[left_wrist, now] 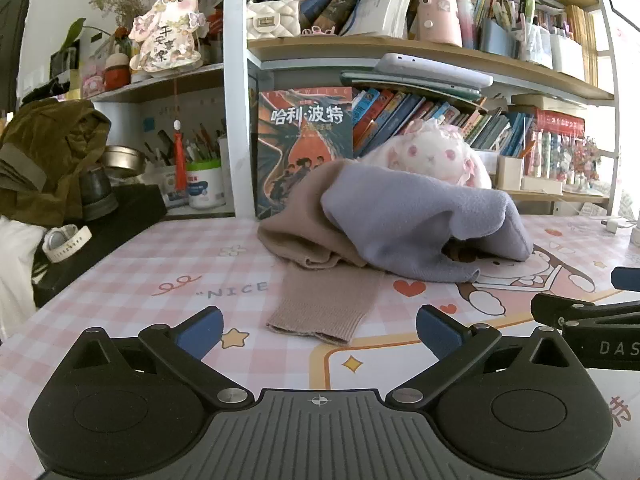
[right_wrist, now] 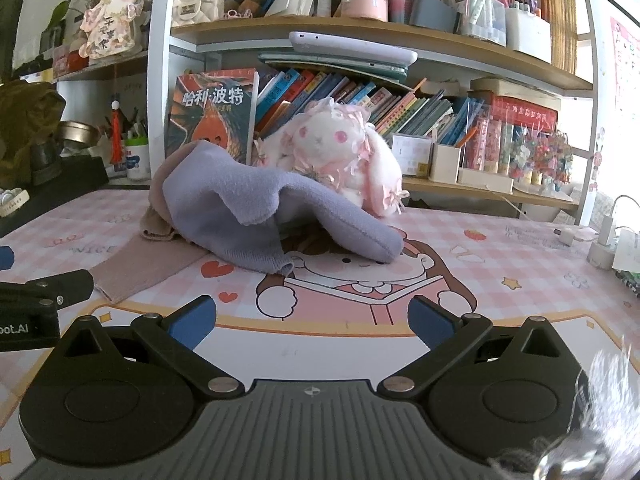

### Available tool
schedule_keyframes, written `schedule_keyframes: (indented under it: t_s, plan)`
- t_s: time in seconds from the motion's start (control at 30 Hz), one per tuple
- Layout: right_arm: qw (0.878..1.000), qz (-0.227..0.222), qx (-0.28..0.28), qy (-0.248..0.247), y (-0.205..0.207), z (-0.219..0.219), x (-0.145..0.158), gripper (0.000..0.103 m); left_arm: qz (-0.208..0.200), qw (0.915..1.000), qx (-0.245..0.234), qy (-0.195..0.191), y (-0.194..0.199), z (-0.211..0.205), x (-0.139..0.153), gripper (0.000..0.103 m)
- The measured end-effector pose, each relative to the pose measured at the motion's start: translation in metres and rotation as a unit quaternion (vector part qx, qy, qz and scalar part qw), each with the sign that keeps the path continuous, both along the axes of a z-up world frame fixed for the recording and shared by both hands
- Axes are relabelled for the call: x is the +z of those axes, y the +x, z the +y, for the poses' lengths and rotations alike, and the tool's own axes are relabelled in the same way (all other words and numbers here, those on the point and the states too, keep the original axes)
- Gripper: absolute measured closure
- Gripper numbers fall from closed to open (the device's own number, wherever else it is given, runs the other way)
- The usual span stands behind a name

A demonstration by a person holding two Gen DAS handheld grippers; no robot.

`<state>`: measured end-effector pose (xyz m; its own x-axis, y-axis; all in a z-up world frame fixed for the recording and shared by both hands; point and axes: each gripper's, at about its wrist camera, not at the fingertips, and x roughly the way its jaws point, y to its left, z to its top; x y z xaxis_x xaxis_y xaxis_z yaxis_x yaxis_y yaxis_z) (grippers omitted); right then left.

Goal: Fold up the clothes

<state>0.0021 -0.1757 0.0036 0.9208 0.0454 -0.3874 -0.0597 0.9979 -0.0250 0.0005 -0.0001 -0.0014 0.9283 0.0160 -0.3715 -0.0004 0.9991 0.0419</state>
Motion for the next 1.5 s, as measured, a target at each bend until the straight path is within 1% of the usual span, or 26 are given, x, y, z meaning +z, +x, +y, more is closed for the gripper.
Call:
schedule_keyframes:
  t_s: [1.5]
  plan:
    - [1.0, 0.002, 0.002, -0.004, 0.0002, 0.0017, 0.0011, 0.0, -0.001, 1.0, 0.004, -0.005, -0.0004, 0.0018, -0.0009, 0.0]
